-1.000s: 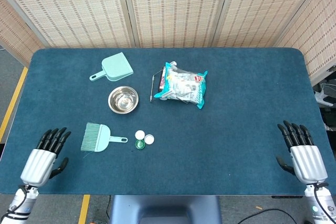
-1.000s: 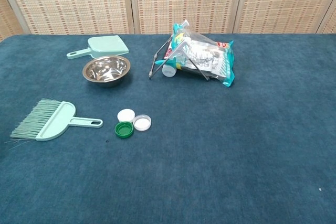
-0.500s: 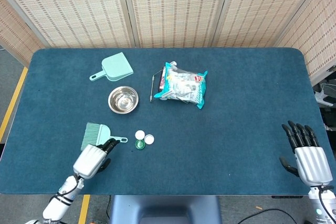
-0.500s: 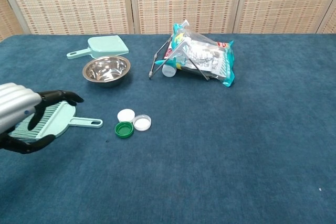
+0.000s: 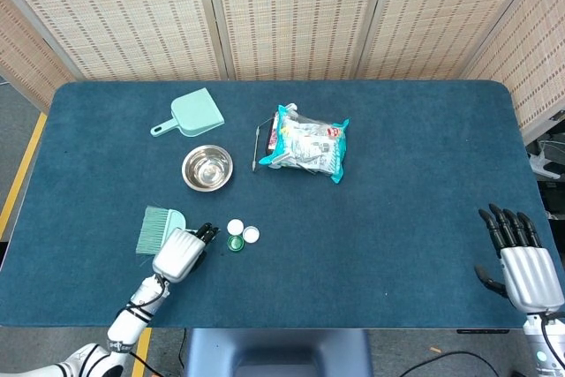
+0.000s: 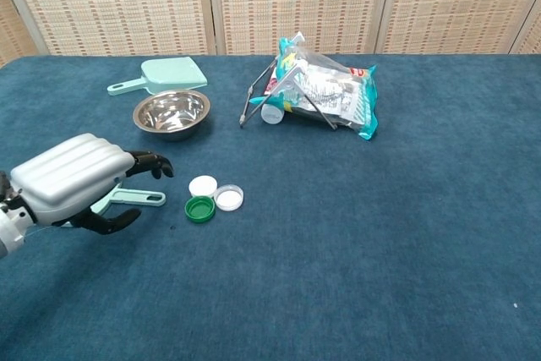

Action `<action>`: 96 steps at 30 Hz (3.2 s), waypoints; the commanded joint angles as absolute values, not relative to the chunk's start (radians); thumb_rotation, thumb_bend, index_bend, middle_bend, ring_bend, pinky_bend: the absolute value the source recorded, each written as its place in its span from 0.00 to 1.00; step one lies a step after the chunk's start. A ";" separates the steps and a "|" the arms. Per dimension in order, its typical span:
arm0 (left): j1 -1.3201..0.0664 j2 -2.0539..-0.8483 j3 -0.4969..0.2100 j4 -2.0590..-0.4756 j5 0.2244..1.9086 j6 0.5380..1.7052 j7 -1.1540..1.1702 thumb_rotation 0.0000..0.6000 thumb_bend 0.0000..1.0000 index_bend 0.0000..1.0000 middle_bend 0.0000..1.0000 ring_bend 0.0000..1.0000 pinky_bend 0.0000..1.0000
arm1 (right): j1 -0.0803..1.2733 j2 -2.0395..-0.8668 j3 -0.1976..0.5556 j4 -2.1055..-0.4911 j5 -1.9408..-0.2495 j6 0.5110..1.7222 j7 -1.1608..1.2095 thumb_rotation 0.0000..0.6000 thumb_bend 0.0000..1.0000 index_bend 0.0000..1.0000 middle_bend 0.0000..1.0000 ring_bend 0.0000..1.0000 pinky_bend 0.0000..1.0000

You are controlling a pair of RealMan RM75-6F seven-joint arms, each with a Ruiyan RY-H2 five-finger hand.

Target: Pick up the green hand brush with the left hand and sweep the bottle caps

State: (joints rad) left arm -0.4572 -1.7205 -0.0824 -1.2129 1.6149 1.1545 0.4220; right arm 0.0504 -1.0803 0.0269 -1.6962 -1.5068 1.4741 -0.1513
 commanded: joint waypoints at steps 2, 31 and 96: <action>-0.477 -1.758 -0.091 -1.147 1.594 1.152 0.436 1.00 0.39 0.28 0.33 0.74 0.95 | 0.051 -1.077 0.026 -1.699 -1.504 1.469 -0.152 1.00 0.21 0.00 0.00 0.00 0.00; -0.500 -1.824 -0.077 -1.023 1.531 1.182 0.467 1.00 0.44 0.61 0.69 0.84 1.00 | 0.046 -1.063 0.023 -1.710 -1.507 1.466 -0.136 1.00 0.21 0.00 0.00 0.00 0.00; -0.676 -2.258 -0.099 -0.705 1.670 1.488 -0.658 1.00 0.76 0.75 0.89 0.84 1.00 | 0.030 -1.012 0.008 -1.714 -1.549 1.481 -0.032 1.00 0.21 0.00 0.00 0.00 0.00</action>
